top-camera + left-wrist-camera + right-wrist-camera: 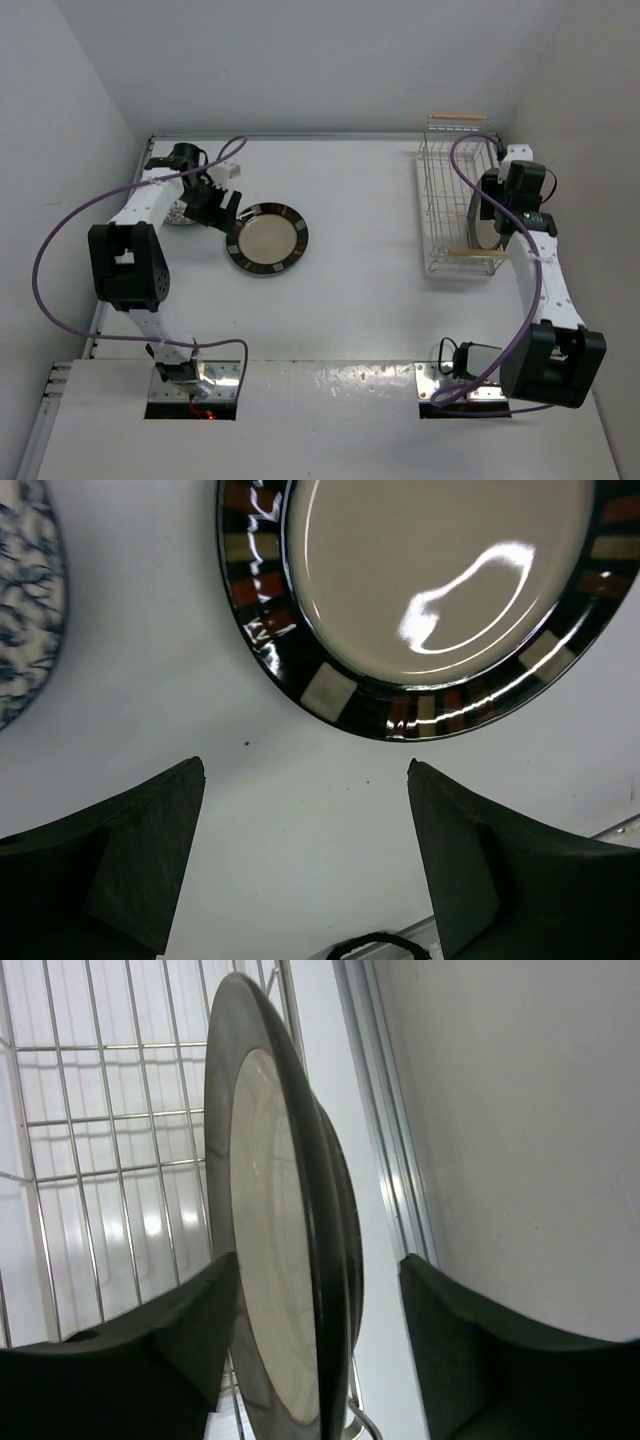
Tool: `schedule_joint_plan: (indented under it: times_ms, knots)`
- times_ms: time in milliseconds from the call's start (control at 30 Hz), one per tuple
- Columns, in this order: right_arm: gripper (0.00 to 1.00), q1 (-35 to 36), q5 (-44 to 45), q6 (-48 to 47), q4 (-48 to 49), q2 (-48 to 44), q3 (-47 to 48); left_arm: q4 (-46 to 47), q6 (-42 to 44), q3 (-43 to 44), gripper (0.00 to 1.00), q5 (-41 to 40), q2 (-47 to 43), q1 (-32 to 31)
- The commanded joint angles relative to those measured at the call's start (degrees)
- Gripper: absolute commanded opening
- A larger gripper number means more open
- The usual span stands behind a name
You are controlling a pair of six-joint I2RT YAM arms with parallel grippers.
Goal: Load the plates into the dish rack
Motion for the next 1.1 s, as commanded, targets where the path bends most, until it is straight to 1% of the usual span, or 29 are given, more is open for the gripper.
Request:
schedule_joint_plan:
  times_ms: [0, 33, 67, 133, 267, 333, 433, 500, 567, 633, 667, 700, 767, 800, 833, 867, 900, 933, 1000, 1067]
  knots:
    - [0.67, -0.16, 0.52, 0.57, 1.48, -0.74, 4.10, 1.52, 0.84, -1.71, 0.87, -0.23, 2.03, -1.10]
    - [0.67, -0.16, 0.26, 0.75, 1.21, -0.65, 4.28, 1.53, 0.84, -2.24, 0.87, -0.22, 2.04, -1.10]
    - [0.70, -0.25, 0.26, 1.01, 0.77, -0.48, 4.72, 2.22, 0.84, -2.25, 0.87, -0.74, 2.91, -1.10]
    - [0.71, -0.34, 0.18, 0.84, 0.42, -0.47, 4.98, 2.23, 0.84, -2.25, 0.87, -0.75, 4.22, -1.10]
    - [0.83, -0.25, -0.53, 0.75, -0.81, -1.52, 6.56, 2.76, 1.36, -2.25, 0.87, -0.75, 6.34, -1.10]
    - [0.86, -0.34, -0.70, 0.93, -0.81, -1.88, 8.41, 2.76, 1.36, -2.25, 0.87, 1.43, 7.74, -0.58]
    - [0.87, 0.02, -2.46, 1.19, -2.21, -3.02, 11.31, 2.76, 1.36, -1.72, 0.87, 3.55, 11.34, -0.57]
    - [0.87, 0.89, -4.12, 1.80, -3.53, -3.98, 13.32, 3.37, 1.36, -1.11, 0.85, 2.95, 14.06, -1.27]
    - [0.87, 1.42, -5.09, 3.03, -4.41, -5.13, 14.48, 4.69, 1.36, -1.11, 0.81, 2.42, 15.65, -1.28]
    - [0.87, 3.70, -5.28, 3.65, -4.07, -7.84, 14.04, 6.00, 1.36, -0.50, 0.77, 2.42, 18.36, -1.28]
    - [0.87, 5.36, -5.71, 4.09, -3.89, -8.38, 13.78, 6.01, 1.36, 0.03, 0.74, 3.90, 19.60, -1.28]
    - [0.87, 7.38, -6.41, 4.27, -3.63, -9.25, 13.25, 6.01, 1.36, 0.73, 0.63, 4.69, 20.83, -0.67]
    - [0.87, 10.20, -7.38, 4.62, -2.75, -11.98, 11.23, 4.26, 0.75, 2.93, 0.49, 7.93, 23.73, -0.66]
    - [0.87, 10.99, -7.65, 4.53, -2.49, -13.12, 10.70, 3.47, 1.62, 3.54, 0.36, 9.17, 23.74, -0.66]
    - [0.87, 14.48, -7.74, 6.53, -1.96, -14.26, 9.65, 2.85, 2.15, 3.55, 0.28, 10.49, 24.27, -0.66]
    - [0.86, 15.30, -7.82, 9.77, -1.78, -14.45, 8.77, 2.32, 2.85, 4.07, 0.19, 12.50, 24.27, -0.66]
    - [0.86, 16.09, -8.00, 11.20, -1.87, -14.88, 7.90, 2.32, 2.86, 4.08, 0.07, 13.48, 23.14, -0.66]
    - [0.84, 18.88, -10.35, 12.17, -2.39, -15.15, 7.45, 2.32, 2.86, 4.08, 0.00, 14.36, 22.52, -0.66]
    - [0.84, 21.71, -13.00, 16.12, -2.05, -14.45, 4.56, 1.61, 4.17, 4.77, 0.00, 17.60, 20.51, -0.66]
    - [0.84, 25.31, -19.13, 18.68, -0.73, -12.53, 0.88, -0.66, 5.39, 6.09, 0.00, 19.72, 18.74, -1.36]
